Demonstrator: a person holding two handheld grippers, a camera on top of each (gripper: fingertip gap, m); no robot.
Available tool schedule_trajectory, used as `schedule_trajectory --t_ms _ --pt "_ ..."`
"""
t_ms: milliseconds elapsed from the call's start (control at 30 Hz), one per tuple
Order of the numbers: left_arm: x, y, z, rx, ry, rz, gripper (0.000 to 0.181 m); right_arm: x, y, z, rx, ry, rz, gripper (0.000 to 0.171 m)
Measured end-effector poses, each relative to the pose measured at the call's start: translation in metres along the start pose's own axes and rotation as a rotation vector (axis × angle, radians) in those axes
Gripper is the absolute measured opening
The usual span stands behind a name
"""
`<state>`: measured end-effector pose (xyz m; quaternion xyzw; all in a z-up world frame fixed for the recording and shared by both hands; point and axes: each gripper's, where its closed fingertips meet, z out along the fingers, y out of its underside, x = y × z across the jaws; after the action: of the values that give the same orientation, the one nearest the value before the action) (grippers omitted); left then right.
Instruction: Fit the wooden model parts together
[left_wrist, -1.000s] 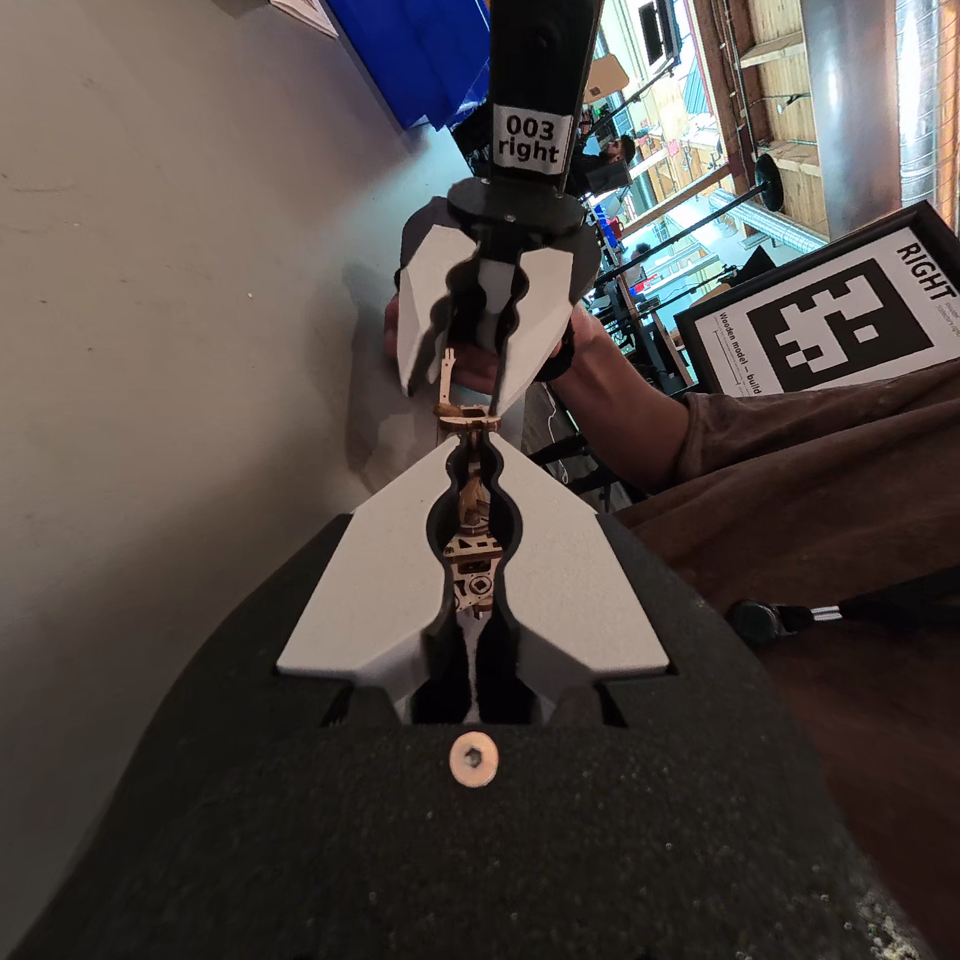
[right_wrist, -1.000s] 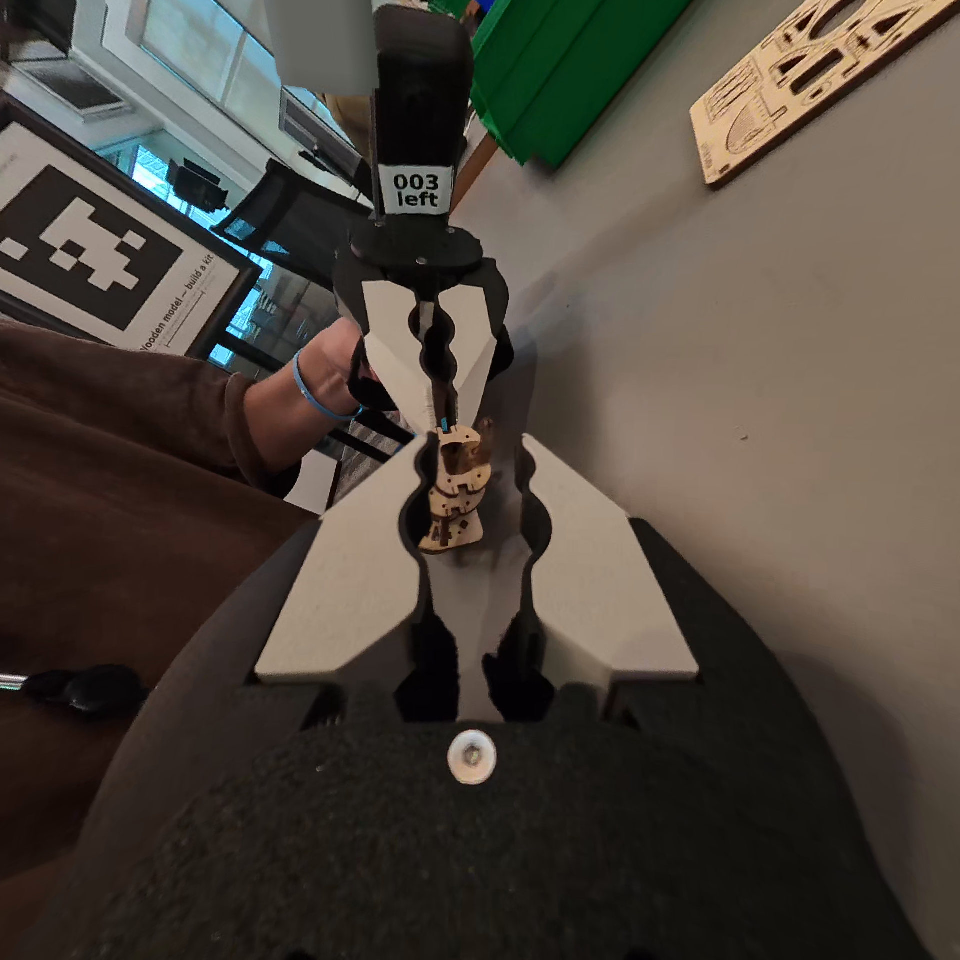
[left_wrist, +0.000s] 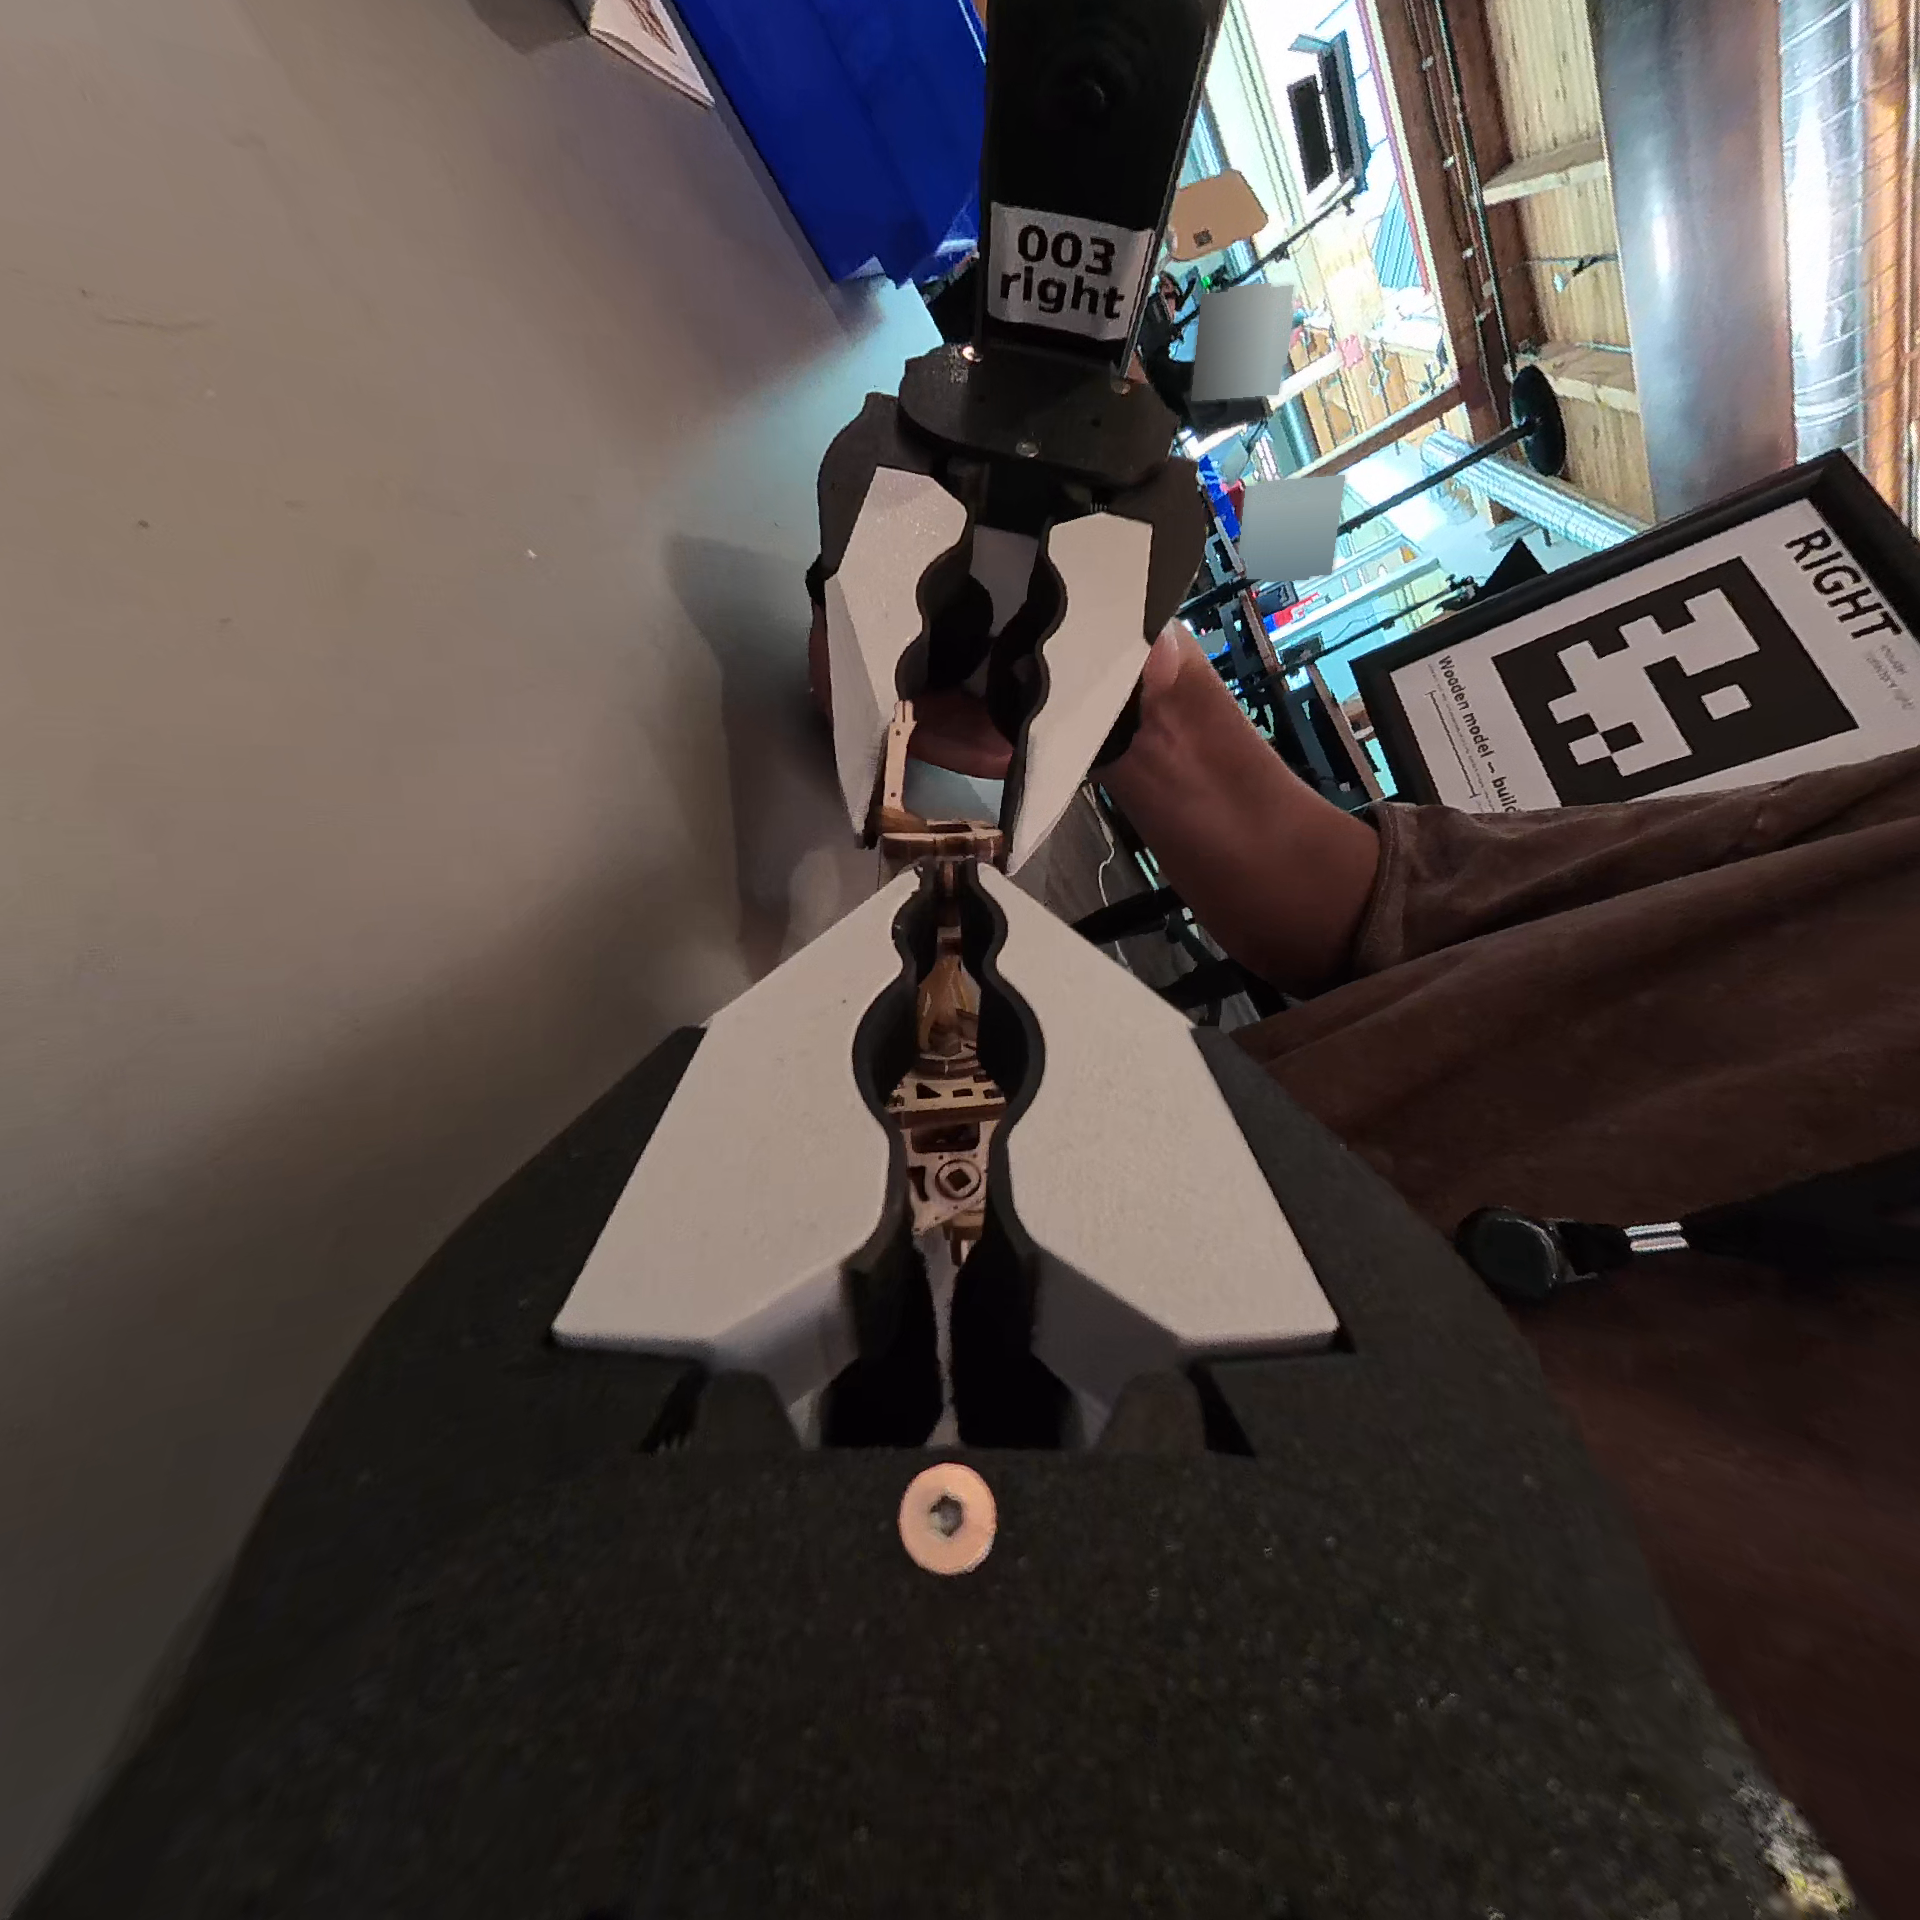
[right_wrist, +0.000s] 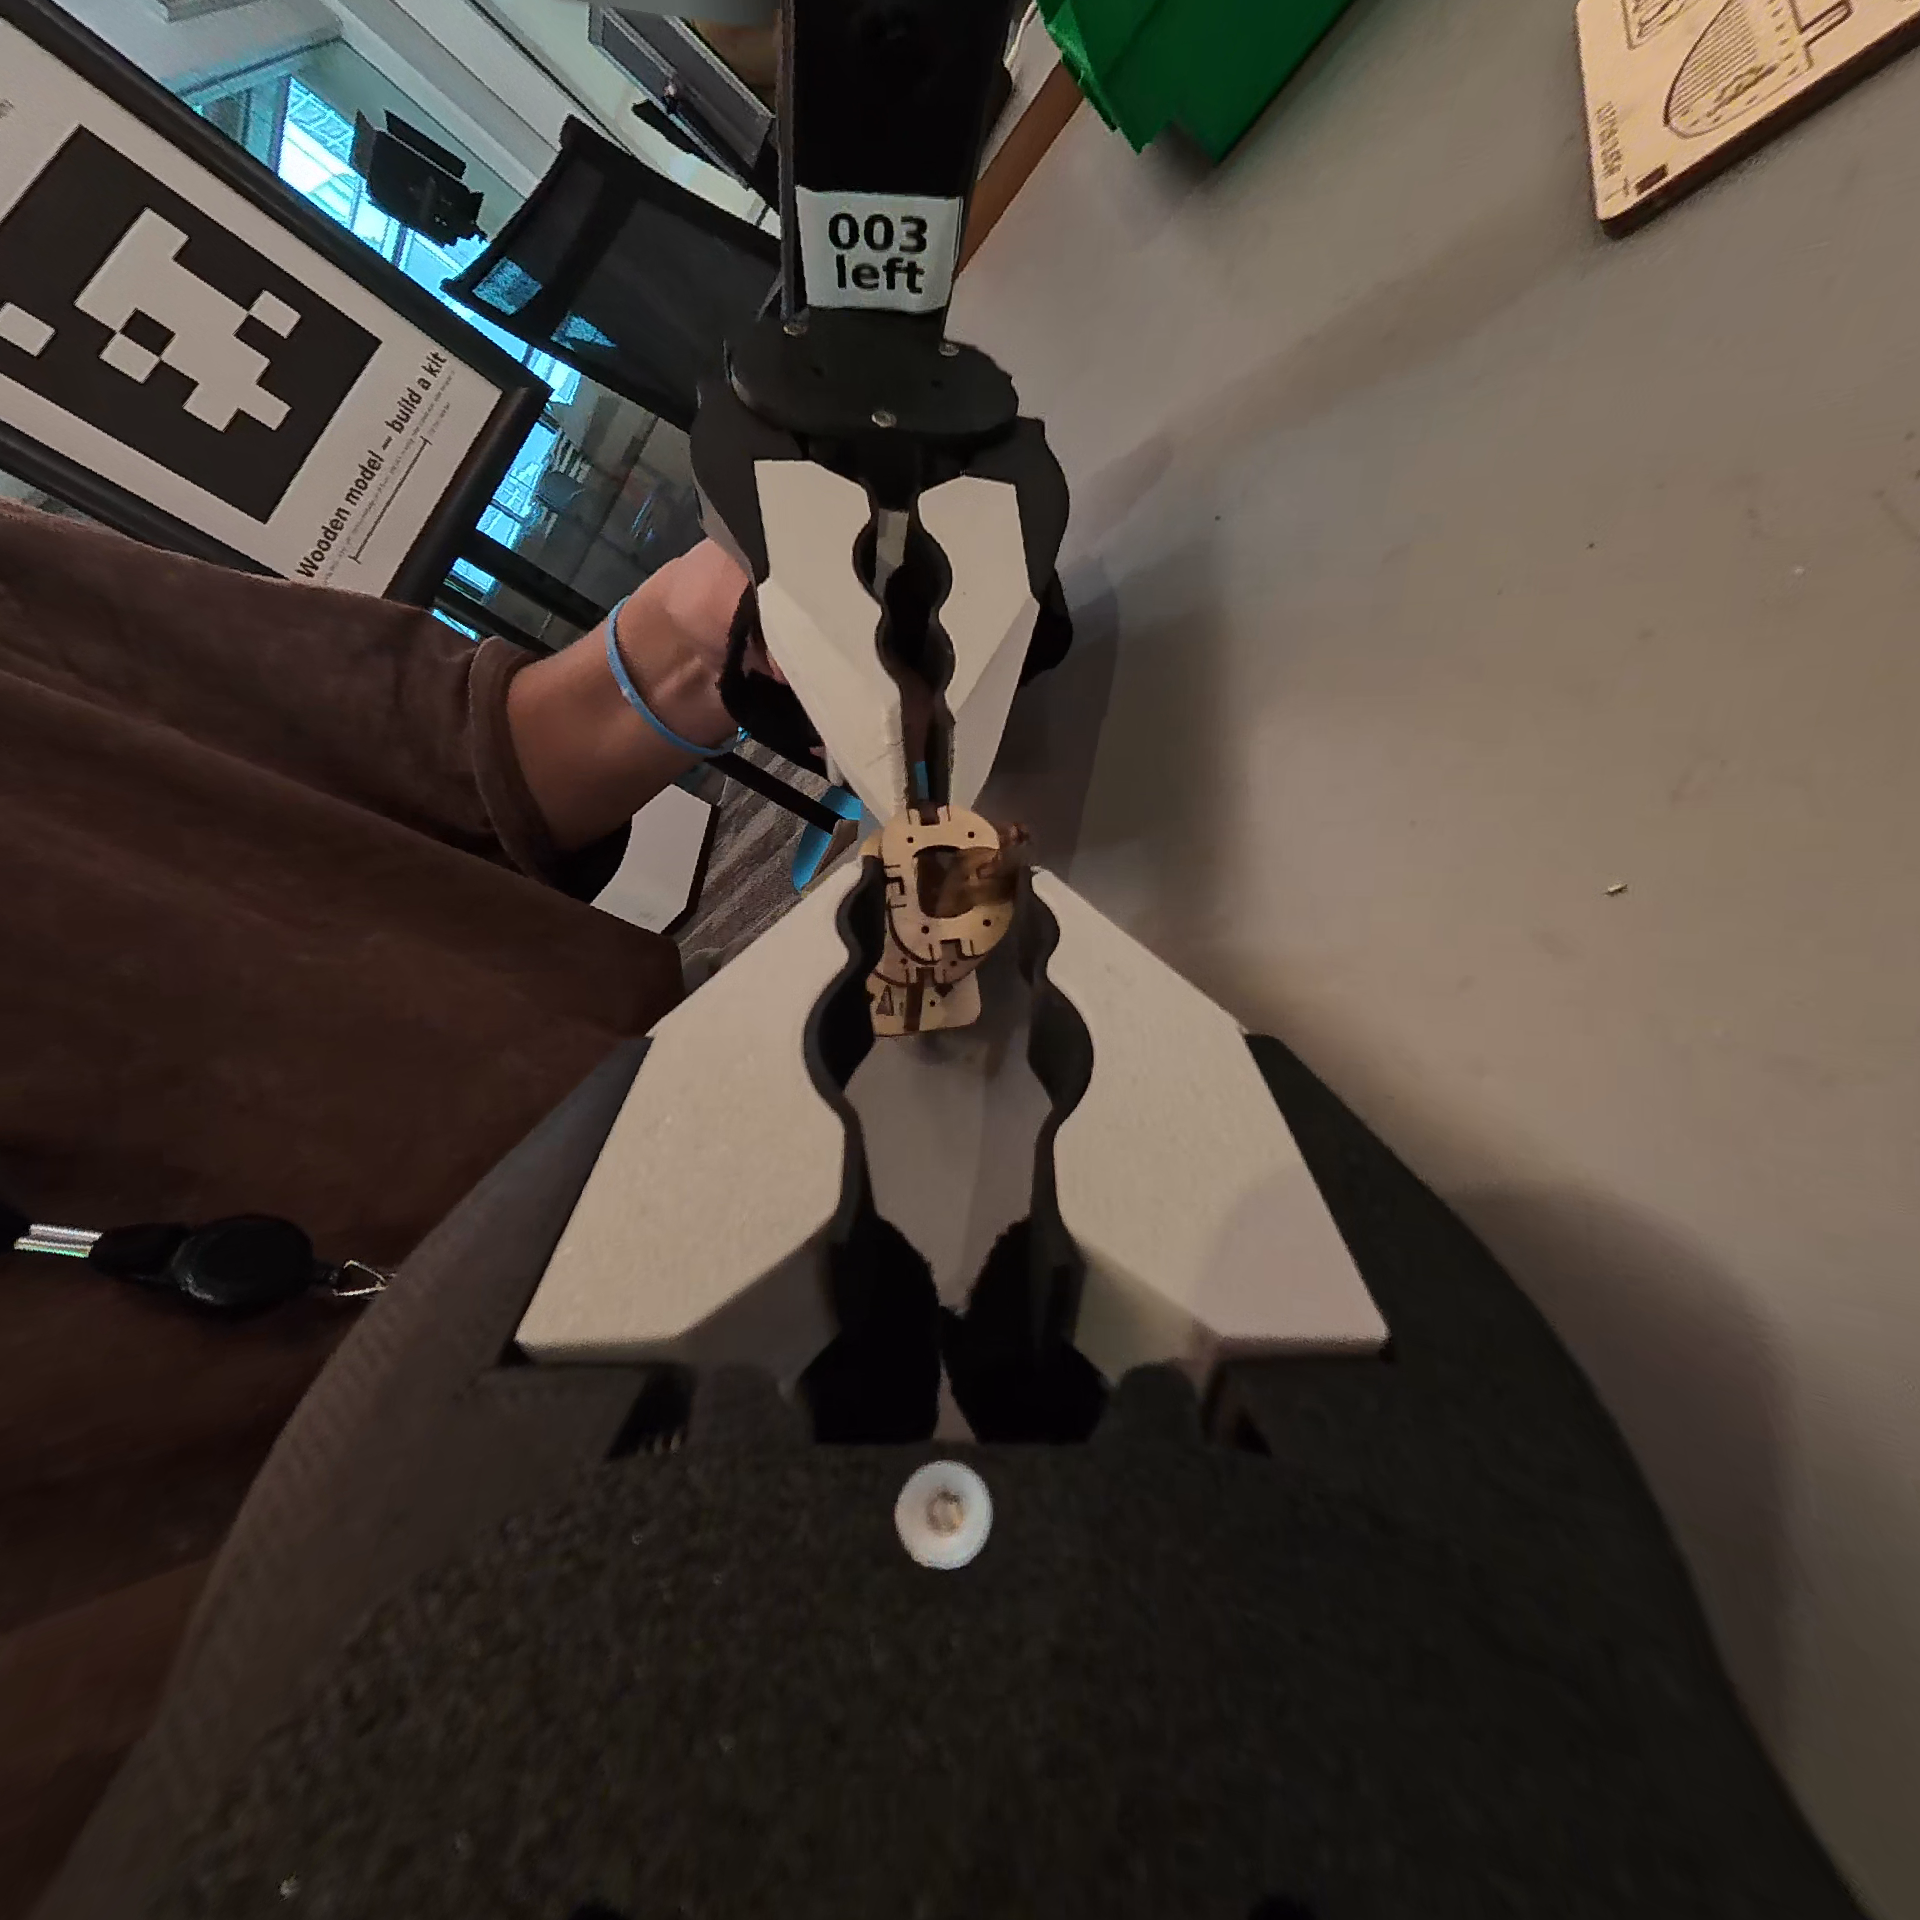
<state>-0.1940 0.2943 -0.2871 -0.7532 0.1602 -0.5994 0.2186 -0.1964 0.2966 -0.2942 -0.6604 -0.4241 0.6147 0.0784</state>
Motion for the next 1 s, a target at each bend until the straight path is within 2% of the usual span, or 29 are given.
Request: schedule_trajectory --t_ms 233,333,433,533,700,800,833,867,900,1000 --pt "0.0 -0.006 0.001 0.061 -0.001 -0.048 0.0 0.002 -0.006 -0.003 0.05 0.006 0.053 0.027" --pt "0.001 -0.009 -0.002 0.081 0.017 -0.06 0.0 0.005 0.003 -0.011 0.068 0.091 0.049 0.031" --pt "0.0 -0.012 -0.005 0.105 0.022 -0.067 0.0 -0.001 0.018 -0.021 0.091 0.144 0.059 0.023" --pt "0.001 -0.014 -0.005 0.114 0.029 -0.074 0.0 -0.009 0.025 -0.009 0.085 0.126 0.081 0.016" --pt "0.001 -0.014 -0.002 0.129 0.027 -0.085 0.0 -0.008 0.022 0.003 0.066 0.128 0.067 0.003" --pt "0.004 -0.014 -0.003 0.138 0.036 -0.083 0.0 -0.011 0.021 0.001 0.081 0.107 0.084 0.003" --pt "0.007 -0.013 -0.004 0.137 0.065 -0.101 0.005 -0.012 0.022 0.001 0.086 0.096 0.093 0.003" --pt "0.011 -0.013 -0.004 0.132 0.11 -0.132 0.023 -0.013 0.022 0.0 0.09 0.089 0.096 0.003" --pt "0.013 -0.012 -0.005 0.127 0.141 -0.156 0.028 -0.015 0.023 0.0 0.092 0.083 0.098 0.003" --pt "0.013 -0.011 -0.005 0.12 0.129 -0.126 0.028 -0.018 0.026 0.002 0.078 0.068 0.097 0.002"
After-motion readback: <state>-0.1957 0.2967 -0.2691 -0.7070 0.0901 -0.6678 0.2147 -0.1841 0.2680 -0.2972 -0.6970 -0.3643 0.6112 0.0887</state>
